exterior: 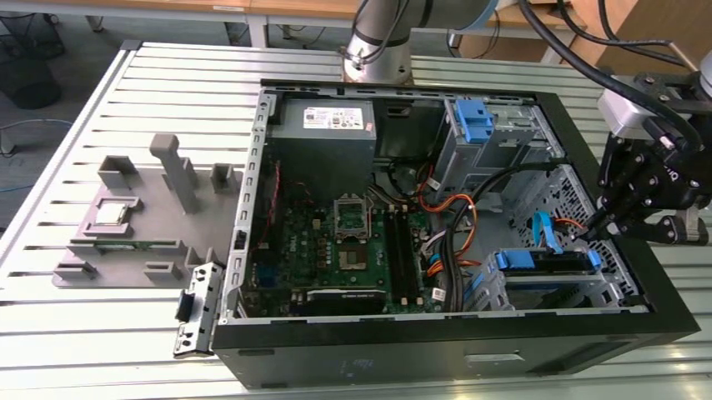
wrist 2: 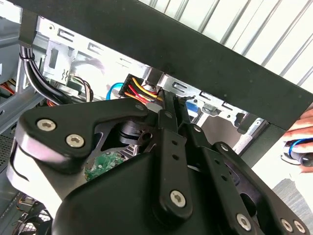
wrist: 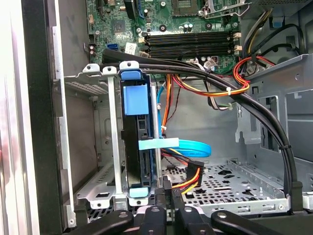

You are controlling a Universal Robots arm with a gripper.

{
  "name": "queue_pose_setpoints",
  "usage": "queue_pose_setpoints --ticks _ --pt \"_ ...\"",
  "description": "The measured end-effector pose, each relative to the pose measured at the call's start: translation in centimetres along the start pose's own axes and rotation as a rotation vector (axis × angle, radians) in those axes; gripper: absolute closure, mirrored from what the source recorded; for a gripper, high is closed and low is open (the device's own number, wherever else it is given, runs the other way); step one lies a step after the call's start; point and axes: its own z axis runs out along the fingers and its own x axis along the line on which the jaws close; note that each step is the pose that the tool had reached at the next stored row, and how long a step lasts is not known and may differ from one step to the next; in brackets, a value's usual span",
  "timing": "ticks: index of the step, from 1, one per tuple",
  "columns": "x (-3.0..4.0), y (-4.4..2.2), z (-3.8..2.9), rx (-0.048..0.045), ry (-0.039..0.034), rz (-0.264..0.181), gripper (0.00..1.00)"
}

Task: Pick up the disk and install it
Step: 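Insert the second disk wire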

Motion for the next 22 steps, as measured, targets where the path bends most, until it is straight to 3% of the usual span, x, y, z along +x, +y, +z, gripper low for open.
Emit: queue_pose_setpoints --ticks 4,11,22 --pt "0.06 0.33 -0.02 0.0060 -0.0007 0.000 0.84" --pt "0.38 1.68 -0.03 0.0290 -0.0048 0.000 0.84" --pt "1.62 2.19 -0.02 0.0437 -0.0063 -0.001 0.84"
